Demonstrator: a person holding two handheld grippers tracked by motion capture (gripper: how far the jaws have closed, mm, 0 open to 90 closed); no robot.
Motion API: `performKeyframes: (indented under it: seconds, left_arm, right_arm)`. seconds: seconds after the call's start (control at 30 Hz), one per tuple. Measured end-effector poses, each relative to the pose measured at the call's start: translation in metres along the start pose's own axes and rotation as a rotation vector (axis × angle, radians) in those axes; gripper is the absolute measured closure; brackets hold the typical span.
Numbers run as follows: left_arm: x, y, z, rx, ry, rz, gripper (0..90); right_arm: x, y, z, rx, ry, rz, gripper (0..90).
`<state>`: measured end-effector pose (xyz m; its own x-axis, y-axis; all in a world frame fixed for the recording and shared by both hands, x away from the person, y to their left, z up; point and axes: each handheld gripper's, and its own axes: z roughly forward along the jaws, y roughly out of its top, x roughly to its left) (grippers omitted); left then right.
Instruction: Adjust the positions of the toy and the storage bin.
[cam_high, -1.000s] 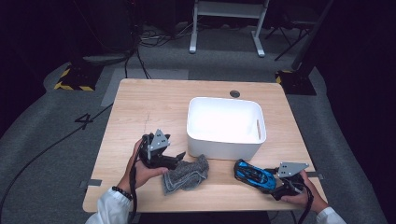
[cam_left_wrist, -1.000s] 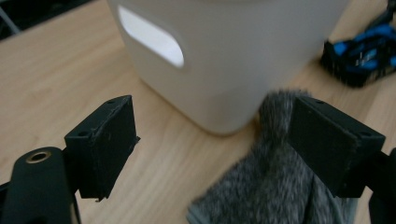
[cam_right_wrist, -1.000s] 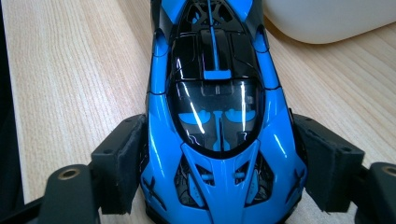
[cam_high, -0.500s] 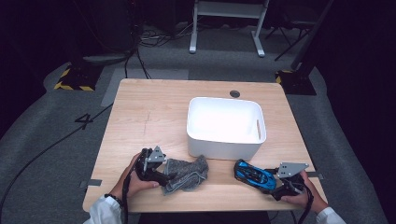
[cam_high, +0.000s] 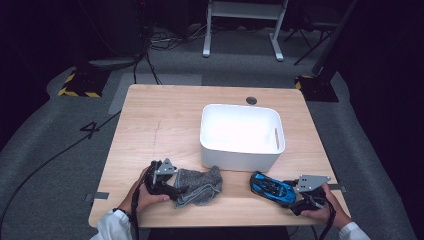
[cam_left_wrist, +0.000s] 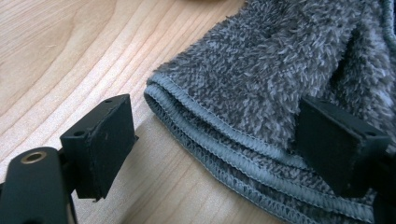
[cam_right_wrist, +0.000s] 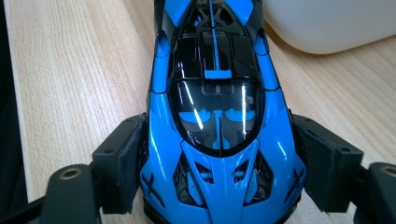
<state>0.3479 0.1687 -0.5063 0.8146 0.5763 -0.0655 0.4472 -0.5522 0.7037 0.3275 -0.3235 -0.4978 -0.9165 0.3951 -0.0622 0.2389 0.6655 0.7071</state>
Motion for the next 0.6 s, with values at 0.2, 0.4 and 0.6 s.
performKeyframes:
  seconds: [0.2, 0.4, 0.6]
  left_arm:
    - [0.001, 0.000, 0.000, -0.001, -0.007, 0.001, 14.5]
    - [0.003, 0.000, 0.000, -0.003, -0.023, 0.000, 14.6]
    - [0.004, 0.002, 0.001, 0.002, -0.026, 0.018, 14.6]
  right_arm:
    - [0.004, 0.006, -0.005, -0.005, -0.013, -0.055, 25.3]
    - [0.007, 0.010, -0.006, -0.018, -0.002, -0.082, 25.3]
    - [0.008, 0.015, -0.006, -0.025, -0.003, -0.093, 25.3]
